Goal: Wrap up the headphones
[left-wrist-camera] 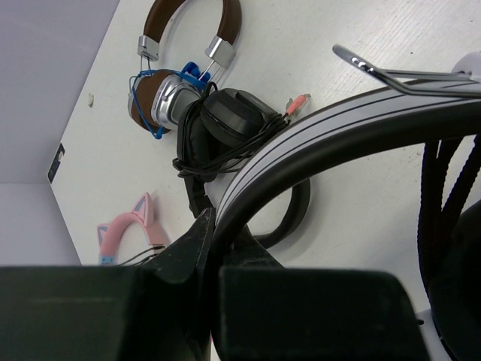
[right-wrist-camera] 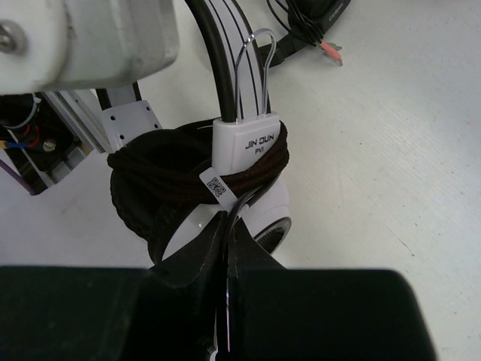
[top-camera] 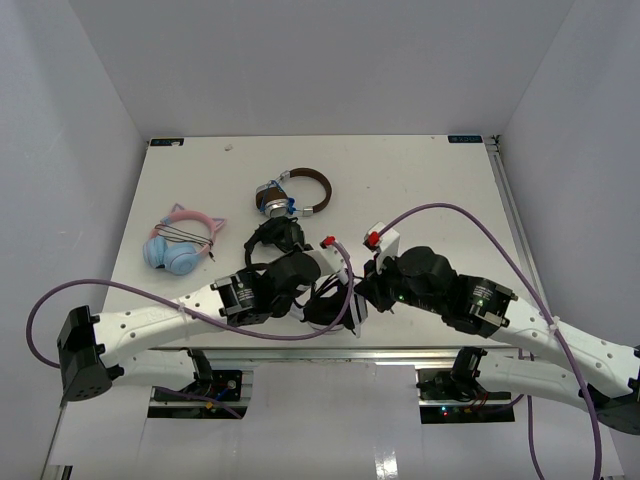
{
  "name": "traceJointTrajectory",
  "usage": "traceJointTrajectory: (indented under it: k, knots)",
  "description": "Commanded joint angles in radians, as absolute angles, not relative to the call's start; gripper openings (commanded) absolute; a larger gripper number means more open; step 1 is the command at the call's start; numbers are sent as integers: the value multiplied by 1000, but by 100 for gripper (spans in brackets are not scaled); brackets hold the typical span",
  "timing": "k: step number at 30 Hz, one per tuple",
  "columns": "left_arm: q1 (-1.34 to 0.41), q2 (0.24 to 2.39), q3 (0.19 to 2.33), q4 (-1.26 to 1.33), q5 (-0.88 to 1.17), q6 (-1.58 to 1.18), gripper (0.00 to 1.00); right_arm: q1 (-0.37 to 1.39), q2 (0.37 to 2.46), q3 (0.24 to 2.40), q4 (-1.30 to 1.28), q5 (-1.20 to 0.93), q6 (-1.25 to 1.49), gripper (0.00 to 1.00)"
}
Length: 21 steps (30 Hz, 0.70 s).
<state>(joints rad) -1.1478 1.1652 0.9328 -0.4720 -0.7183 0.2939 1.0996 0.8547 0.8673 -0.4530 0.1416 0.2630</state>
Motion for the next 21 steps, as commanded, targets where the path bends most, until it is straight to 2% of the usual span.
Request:
traceJointTrajectory:
  k: [1, 7, 21]
  knots:
    - [-1132, 1191, 971, -532, -884, 162, 0, 1114, 821, 906, -313, 29, 323, 8]
    - [-1132, 1213, 1022, -600, -890, 18, 0, 1114, 857, 923, -290, 36, 380, 8]
    - [-1129, 1309, 1163, -876, -913, -342, 0, 1114, 864, 801, -72, 152, 536, 8]
